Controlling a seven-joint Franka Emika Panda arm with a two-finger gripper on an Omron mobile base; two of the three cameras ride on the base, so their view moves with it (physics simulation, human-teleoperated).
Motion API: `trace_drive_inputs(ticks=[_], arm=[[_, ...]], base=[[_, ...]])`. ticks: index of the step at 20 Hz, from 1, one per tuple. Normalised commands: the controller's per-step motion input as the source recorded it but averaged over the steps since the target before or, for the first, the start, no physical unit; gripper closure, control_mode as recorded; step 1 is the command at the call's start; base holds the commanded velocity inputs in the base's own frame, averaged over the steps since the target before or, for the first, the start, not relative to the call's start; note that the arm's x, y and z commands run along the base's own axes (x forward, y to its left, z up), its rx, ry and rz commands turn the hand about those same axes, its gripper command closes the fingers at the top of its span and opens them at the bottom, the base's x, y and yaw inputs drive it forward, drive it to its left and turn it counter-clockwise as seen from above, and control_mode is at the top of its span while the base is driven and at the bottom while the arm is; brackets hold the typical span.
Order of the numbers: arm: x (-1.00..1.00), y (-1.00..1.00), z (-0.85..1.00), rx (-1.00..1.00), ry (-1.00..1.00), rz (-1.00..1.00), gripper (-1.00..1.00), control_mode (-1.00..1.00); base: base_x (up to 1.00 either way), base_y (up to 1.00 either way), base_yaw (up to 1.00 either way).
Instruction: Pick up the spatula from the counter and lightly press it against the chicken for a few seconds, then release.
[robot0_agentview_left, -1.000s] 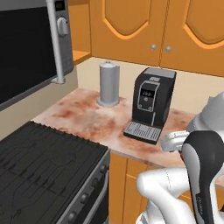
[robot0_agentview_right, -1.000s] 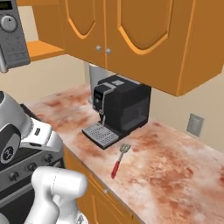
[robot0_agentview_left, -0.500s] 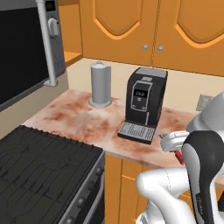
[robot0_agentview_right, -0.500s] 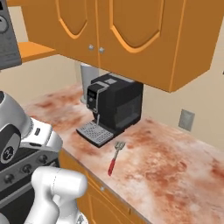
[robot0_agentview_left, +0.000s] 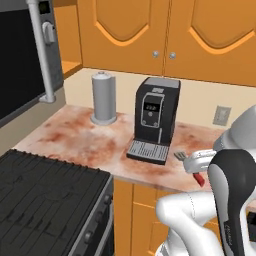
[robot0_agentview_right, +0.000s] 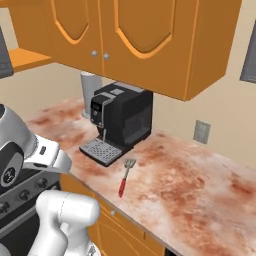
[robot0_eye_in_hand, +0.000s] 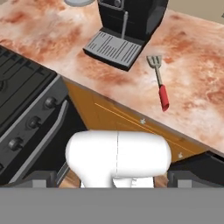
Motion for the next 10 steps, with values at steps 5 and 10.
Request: trace_drive_inputs(ticks=[5, 10], arm=[[0.00, 0.00, 0.00, 0.00, 0.00, 0.00, -1.00, 1.00], [0.00, 0.00, 0.00, 0.00, 0.00, 0.00, -1.00, 1.00]], base=[[-0.24, -0.96, -0.25], [-0.19, -0.62, -0.13]])
